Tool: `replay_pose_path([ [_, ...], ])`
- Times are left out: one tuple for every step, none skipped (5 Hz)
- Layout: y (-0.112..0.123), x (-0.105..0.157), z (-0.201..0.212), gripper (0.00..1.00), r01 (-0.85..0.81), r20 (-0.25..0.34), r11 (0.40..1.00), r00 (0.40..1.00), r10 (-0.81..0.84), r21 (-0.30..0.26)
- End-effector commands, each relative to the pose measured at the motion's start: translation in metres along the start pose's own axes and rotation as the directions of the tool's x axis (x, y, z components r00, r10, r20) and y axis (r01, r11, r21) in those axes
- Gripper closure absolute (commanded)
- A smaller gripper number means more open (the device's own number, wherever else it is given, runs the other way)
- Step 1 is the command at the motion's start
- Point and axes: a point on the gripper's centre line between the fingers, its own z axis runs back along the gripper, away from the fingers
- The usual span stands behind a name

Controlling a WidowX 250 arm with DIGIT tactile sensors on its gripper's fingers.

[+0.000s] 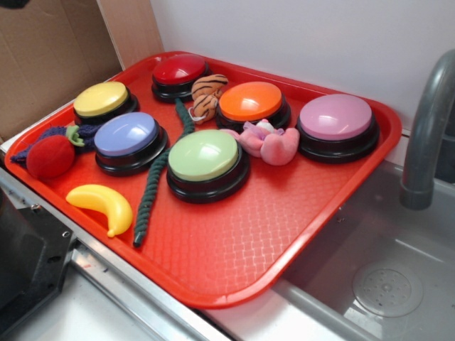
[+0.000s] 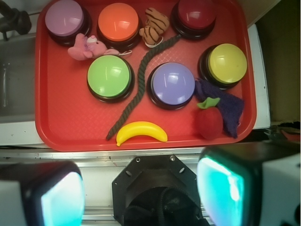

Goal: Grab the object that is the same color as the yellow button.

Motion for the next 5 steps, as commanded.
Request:
replay_pose_path([
  [0.000,0.000,0.000,0.00,0.000,0.000,1.000,1.000,0.000,0.000],
  [0.001,0.007,-0.051,0.00,-0.103,-0.019,0.994,0.995,0.102,-0.038],
  [0.000,0.007,-0.089,0.00,-0.207,-0.015,0.977,0.978,0.207,-0.049],
  [0.001,0.001,-0.125,0.00,-0.307,-0.016,0.950,0.952,0.306,-0.061],
  [0.001,-0.002,-0.149,0.00,-0.335,-0.033,0.939,0.942,0.333,-0.073],
])
